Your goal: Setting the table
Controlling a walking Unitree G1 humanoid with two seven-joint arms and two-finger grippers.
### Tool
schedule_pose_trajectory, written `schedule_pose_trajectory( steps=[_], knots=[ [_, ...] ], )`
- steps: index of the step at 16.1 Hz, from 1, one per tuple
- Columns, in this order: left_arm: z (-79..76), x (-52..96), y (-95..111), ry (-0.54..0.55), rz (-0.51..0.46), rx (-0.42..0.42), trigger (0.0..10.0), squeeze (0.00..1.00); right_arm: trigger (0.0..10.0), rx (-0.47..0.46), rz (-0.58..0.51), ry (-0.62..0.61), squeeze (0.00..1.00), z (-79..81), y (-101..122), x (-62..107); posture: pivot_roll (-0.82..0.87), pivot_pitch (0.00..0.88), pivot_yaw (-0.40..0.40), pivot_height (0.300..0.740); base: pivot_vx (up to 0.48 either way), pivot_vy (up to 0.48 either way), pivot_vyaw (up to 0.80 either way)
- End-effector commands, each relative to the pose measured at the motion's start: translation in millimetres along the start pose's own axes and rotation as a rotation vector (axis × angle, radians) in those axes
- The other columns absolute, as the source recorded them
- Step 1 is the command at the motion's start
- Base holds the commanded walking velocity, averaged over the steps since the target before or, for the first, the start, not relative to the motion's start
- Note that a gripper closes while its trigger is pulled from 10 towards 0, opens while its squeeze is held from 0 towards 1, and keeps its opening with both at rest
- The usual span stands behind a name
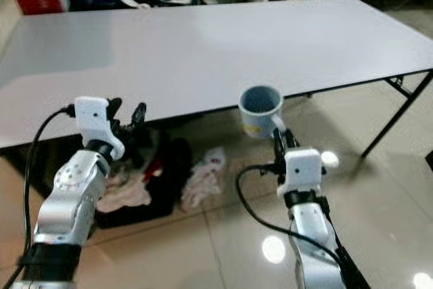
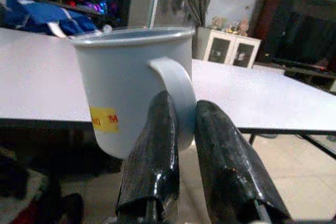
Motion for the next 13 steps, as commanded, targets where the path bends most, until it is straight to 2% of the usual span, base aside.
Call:
schedule_pose_trajectory(
  steps=[1,9,11,13],
  knots=[
    [-10.0,-3.5,1,-0.02,-0.002,0.005,10.0,0.0,0.0,0.02,-0.013,-0.028,0.0,-10.4,5,0.5,0.0,0.0,-0.002,0.74,0.296,-0.375,0.0],
    [-11.3,-3.7,-4,-0.021,0.023,-0.005,10.0,0.0,0.0,0.018,-0.003,-0.014,0.0,-5.9,4,0.3,0.01,0.0,-0.003,0.74,0.299,-0.372,0.0],
    [-12.1,-5.8,-3,-0.02,0.022,-0.021,10.0,0.0,0.0,0.014,-0.003,-0.017,0.0,-5.0,3,0.3,0.01,0.0,0.003,0.74,0.0,0.0,0.0],
    [-17.1,-7.9,5,-0.04,-0.009,-0.032,10.0,0.0,0.0,0.012,-0.003,-0.021,0.0,-4.5,3,0.2,0.0,0.0,0.006,0.74,0.373,0.0,0.0]
  ],
)
Point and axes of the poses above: a point about 5 cm out from each wrist's last joint towards the gripper, its own x axis pointing back from the gripper into the wrist, its own y axis along the axis of the wrist's last joint, z = x × y, the point moved 5 cm from there along -x, pointing out of the wrist towards the gripper, and after that the axes turned 1 degree about -x, right-handed, at the moved point
